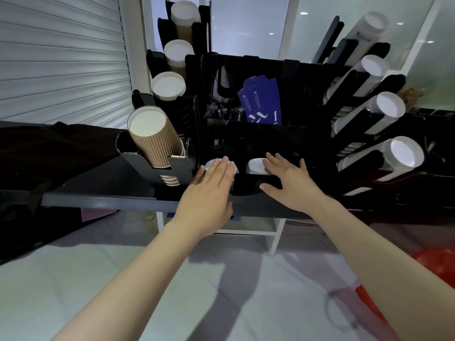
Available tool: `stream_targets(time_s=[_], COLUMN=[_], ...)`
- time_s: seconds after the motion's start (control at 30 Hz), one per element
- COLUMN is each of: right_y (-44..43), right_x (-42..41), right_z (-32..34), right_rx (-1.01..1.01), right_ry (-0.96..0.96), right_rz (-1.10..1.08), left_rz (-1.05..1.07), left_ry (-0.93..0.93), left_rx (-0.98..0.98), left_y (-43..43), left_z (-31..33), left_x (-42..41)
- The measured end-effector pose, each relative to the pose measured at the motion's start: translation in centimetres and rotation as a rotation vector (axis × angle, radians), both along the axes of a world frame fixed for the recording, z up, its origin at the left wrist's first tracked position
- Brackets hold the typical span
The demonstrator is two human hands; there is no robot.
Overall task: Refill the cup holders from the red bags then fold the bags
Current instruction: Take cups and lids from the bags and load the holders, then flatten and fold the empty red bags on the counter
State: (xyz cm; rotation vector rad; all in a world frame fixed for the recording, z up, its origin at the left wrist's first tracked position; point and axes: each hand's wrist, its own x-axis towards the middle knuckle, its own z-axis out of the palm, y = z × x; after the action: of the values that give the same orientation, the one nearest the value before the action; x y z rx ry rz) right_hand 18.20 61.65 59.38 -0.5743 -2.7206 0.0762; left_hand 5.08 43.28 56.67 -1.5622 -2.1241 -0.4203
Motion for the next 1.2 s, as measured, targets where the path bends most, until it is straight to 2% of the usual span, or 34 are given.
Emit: stream_targets(time_s=[0.23, 0.37, 0.73, 0.87, 1.0, 1.13, 1.2], right_y=[-4.0, -5.3, -0.9, 3.0, 8.1, 13.1, 14.7], right_x=[3.4, 7.7, 23.8, 31.2, 39.8, 46.8, 48.9], right_z=[-0.3, -0.2, -2.5, -4.6, -8.0, -12.7, -15.1], right_rx=[-0.099, -0.129, -0.196, -0.197, -0.199, -0.314, -0.37], right_ry=[0.209, 0.281, 0.314, 0.286, 0.265, 0.167, 0.041], right_rz=[0.095, 0.071, -0.155, -0.222, -0.331, -0.482, -0.519], left_rz=[-0.018, -0.109, -0.272, -0.309, -0.251, -0.153, -0.12], left_ry=[-0.061, -0.139, -0.2, -0.308, -0.459, -0.54, -0.6], left_rx=[0.091, 0.19, 0.083, 0.134, 0.136, 0.048, 0.017], left_y=[-2.0, -1.7, 5.0, 8.5, 12.1, 15.1, 15.9], left_z=[1.6, 1.1, -2.0, -4.0, -7.6, -11.8, -13.3], left_x=[3.3, 6.5, 16.4, 21.7, 27.6, 32.2, 34.3])
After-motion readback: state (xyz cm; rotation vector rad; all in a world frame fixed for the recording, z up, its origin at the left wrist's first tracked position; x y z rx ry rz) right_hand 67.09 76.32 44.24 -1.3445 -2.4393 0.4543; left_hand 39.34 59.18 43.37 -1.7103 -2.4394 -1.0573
